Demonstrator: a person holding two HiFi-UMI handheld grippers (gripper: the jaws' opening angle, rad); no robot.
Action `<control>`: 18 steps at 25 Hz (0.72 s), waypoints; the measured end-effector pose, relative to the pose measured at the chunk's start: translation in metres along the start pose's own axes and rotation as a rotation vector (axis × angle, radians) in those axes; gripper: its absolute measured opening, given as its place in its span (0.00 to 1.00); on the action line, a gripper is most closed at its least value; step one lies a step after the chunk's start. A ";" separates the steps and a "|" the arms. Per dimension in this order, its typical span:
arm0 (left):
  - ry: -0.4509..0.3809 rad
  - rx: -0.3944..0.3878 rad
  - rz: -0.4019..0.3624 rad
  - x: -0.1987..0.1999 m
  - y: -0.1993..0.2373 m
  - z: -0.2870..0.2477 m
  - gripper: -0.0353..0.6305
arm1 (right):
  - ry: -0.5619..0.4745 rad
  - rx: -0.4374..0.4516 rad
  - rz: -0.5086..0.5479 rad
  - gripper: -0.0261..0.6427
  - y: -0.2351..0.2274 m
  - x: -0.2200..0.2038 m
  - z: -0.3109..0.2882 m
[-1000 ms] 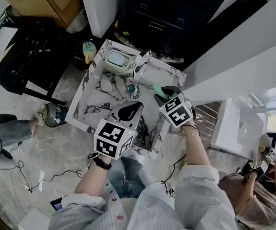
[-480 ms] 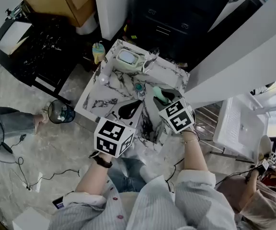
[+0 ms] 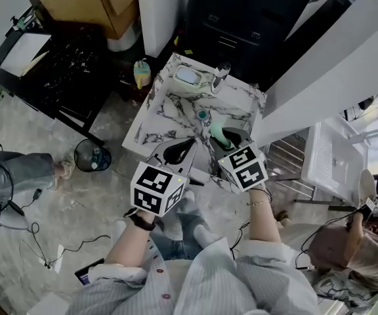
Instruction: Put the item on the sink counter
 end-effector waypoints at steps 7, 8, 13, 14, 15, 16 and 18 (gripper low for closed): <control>0.003 -0.011 -0.009 -0.028 0.011 0.058 0.08 | -0.035 -0.014 -0.033 0.23 0.071 0.017 0.020; 0.004 -0.014 -0.011 -0.033 0.012 0.065 0.08 | -0.043 -0.011 -0.040 0.23 0.080 0.018 0.023; 0.003 -0.023 -0.024 -0.054 0.014 0.100 0.08 | -0.080 0.003 -0.079 0.23 0.129 0.022 0.036; 0.001 -0.024 -0.028 -0.058 0.014 0.107 0.08 | -0.085 0.001 -0.083 0.23 0.138 0.022 0.039; 0.001 -0.023 -0.032 -0.062 0.014 0.114 0.08 | -0.091 -0.001 -0.087 0.23 0.147 0.022 0.041; 0.000 -0.023 -0.035 -0.065 0.015 0.121 0.08 | -0.097 -0.002 -0.093 0.23 0.156 0.022 0.045; -0.001 -0.023 -0.039 -0.072 0.015 0.133 0.08 | -0.111 -0.003 -0.107 0.23 0.171 0.022 0.050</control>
Point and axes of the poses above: the fingertips, and each gripper's own axes: z backward along the fingers, y to its left, x out of its top, the point moved 8 cm from there along z, backward along the fingers, and after that the axes turned 13 degrees about y, right-handed, at the moved point
